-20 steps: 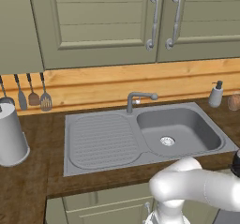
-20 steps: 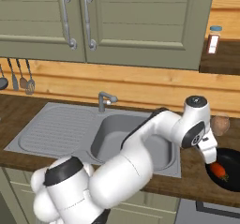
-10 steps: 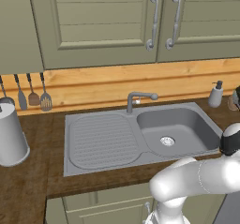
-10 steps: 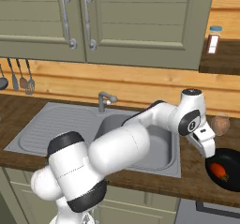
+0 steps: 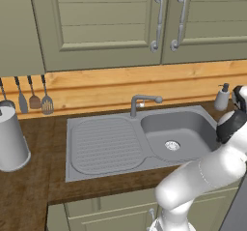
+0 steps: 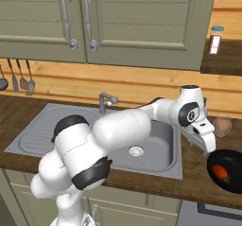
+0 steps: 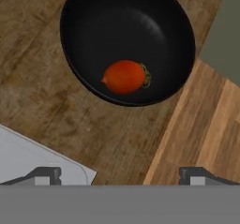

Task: Pick the tomato from the sink and place it in the bowl. Then pick the bowl and place it in the microwave. Then close the microwave door and press the start button.

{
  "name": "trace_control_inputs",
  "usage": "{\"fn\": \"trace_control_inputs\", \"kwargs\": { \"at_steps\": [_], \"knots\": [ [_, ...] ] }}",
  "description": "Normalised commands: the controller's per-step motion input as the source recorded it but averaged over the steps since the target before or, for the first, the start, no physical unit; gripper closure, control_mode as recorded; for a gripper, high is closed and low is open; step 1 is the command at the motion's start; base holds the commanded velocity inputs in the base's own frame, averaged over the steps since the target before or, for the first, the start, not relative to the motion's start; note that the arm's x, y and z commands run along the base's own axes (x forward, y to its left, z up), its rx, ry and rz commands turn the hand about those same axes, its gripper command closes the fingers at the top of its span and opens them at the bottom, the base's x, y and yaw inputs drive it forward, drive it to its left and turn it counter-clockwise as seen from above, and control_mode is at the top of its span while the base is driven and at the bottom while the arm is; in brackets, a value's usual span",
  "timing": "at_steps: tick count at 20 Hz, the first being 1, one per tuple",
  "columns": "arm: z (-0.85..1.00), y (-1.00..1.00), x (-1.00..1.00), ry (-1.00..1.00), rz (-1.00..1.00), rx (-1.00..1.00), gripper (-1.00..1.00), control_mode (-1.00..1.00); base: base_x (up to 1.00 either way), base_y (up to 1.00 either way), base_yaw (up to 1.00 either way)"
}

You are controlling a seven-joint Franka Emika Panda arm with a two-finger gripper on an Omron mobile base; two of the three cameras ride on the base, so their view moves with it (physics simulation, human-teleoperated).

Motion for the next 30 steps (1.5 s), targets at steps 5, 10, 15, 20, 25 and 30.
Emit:
{"fn": "trace_control_inputs", "kwargs": {
  "at_steps": [5, 10, 15, 20, 25, 30],
  "knots": [
    [-0.12, -0.11, 0.02, 0.06, 0.07, -0.07, -1.0, -1.0, 0.0, 0.0, 0.0],
    [-0.22, -0.05, 0.2, 0.11, 0.04, -0.06, -1.0, -1.0, 0.0, 0.0, 0.0],
    [-0.27, -0.02, 0.29, 0.13, 0.02, -0.05, -1.0, -1.0, 0.0, 0.0, 0.0],
    [-0.13, -0.2, 0.22, 0.06, 0.0, -0.04, -1.0, -1.0, 0.0, 0.0, 0.0],
    [-0.16, -0.3, 0.15, 0.01, 0.0, -0.03, -1.0, -1.0, 0.0, 0.0, 0.0],
    [-0.36, -0.08, 0.1, 0.05, 0.0, -0.02, -1.0, -1.0, 0.0, 0.0, 0.0]
  ]
}}
